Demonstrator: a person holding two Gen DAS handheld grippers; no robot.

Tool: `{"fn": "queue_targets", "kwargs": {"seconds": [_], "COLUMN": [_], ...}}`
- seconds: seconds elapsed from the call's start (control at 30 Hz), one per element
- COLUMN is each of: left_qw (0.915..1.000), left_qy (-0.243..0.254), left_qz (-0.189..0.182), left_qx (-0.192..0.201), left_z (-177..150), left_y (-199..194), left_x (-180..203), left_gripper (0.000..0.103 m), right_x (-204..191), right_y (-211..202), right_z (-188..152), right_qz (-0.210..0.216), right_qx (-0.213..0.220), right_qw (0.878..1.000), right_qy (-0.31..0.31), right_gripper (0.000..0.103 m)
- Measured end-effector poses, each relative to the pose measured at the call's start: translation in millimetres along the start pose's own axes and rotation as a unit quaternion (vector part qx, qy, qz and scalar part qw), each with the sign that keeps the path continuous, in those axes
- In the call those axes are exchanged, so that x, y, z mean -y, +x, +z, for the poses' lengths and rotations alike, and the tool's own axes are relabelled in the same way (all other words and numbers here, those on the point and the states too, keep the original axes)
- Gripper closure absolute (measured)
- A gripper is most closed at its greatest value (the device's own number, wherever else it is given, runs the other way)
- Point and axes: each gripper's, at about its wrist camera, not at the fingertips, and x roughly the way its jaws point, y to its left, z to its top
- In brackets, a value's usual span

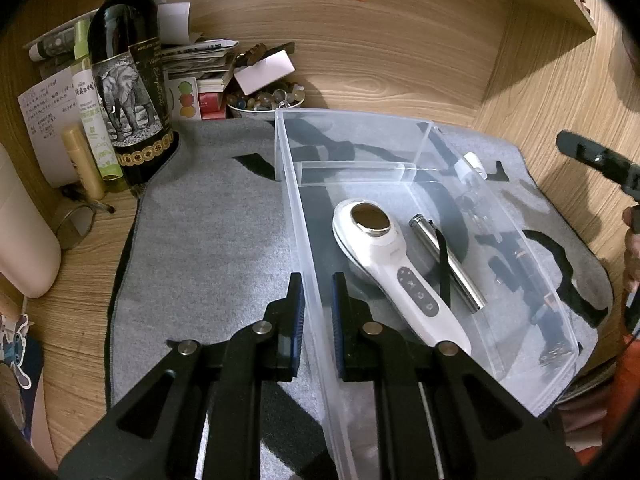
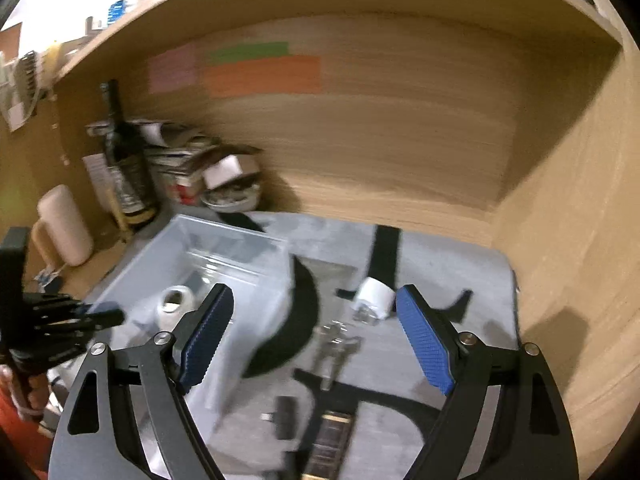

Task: Organize rigid objects
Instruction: 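Move the right gripper to the key ring and grasp the keys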

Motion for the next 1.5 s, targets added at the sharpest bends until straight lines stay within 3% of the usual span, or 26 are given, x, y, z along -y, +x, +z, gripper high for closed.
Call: {"fn": "queue_targets", "kwargs": {"seconds": [0.33, 0.77, 0.87, 0.97, 1.1, 1.17, 1.5], "left_qw": [1.0, 1.0, 1.0, 1.0, 1.0, 1.0, 1.0], "left_qy": [0.002, 0.002, 0.002, 0.002, 0.001, 0.001, 0.0], "left_qz": [0.001, 0.001, 0.0, 0.0, 0.001, 0.0, 0.001], "left_qx": [0.0, 0.0, 0.0, 0.0, 0.0, -0.001, -0.005], "left_z": [-0.8, -1.0, -1.3, -1.0, -0.9, -0.9, -0.5], "left_y": [-0.4, -0.7, -1.1, -1.1, -0.9, -0.1, 2.1], "left_x": [-0.6, -0.5, -0.7, -0.7, -0.4, -0.6, 0.8], "left_gripper": [0.092, 0.092, 0.092, 0.092, 0.092, 0.092, 0.092], "right_x": [31.8, 10.3, 5.1, 3.6, 3.9, 5.0, 6.6], "right_y": [55.1, 101.1, 114.1, 120.5, 118.3, 116.5, 100.0], "right_z": [-33.4, -45.9, -46.8, -48.6, -48.6, -49.3, -47.3], "right_qz": [-0.007, 0.012, 0.016, 0.019, 0.02, 0.018, 0.025], "right_qx": [-0.089, -0.157, -0.174, -0.175, -0.167, -0.164, -0.135], "right_qw": [0.995, 0.987, 0.984, 0.984, 0.985, 0.986, 0.99], "right_qy": [0.032, -0.022, -0.032, -0.034, -0.034, -0.033, -0.024], "right_gripper": [0.021, 0.024, 0.047, 0.055, 0.088, 0.092, 0.093]}}
